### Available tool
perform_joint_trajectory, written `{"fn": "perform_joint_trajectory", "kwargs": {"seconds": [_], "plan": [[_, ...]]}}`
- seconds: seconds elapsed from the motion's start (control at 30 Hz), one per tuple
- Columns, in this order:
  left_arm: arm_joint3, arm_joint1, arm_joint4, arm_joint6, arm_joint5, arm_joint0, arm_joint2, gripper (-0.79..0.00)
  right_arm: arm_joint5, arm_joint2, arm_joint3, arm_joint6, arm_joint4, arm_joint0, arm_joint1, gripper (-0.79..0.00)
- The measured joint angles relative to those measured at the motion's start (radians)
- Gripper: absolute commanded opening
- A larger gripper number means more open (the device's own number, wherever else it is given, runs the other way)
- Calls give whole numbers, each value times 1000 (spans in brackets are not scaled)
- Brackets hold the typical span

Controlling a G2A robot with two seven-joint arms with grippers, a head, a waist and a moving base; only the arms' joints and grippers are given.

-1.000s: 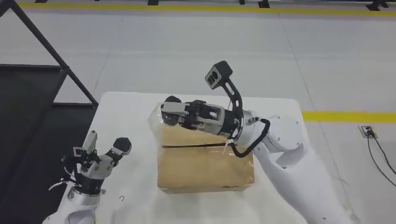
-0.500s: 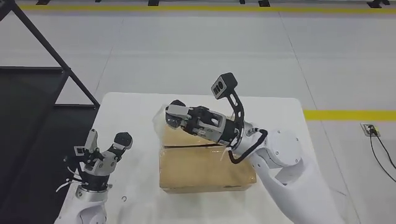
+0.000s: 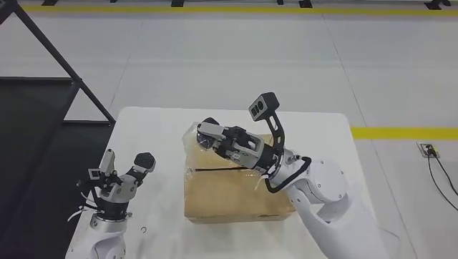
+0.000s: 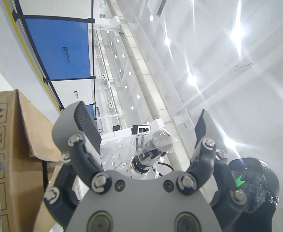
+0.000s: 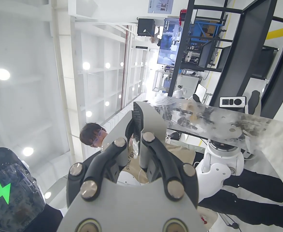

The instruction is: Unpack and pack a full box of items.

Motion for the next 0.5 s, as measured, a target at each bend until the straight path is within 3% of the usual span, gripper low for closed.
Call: {"fn": "perform_joint_trajectory", "kwargs": {"seconds": [0.5], "plan": [[6, -7, 5, -16, 12, -6, -2, 0, -74, 16, 15, -9, 6, -60, -8, -785]]}}
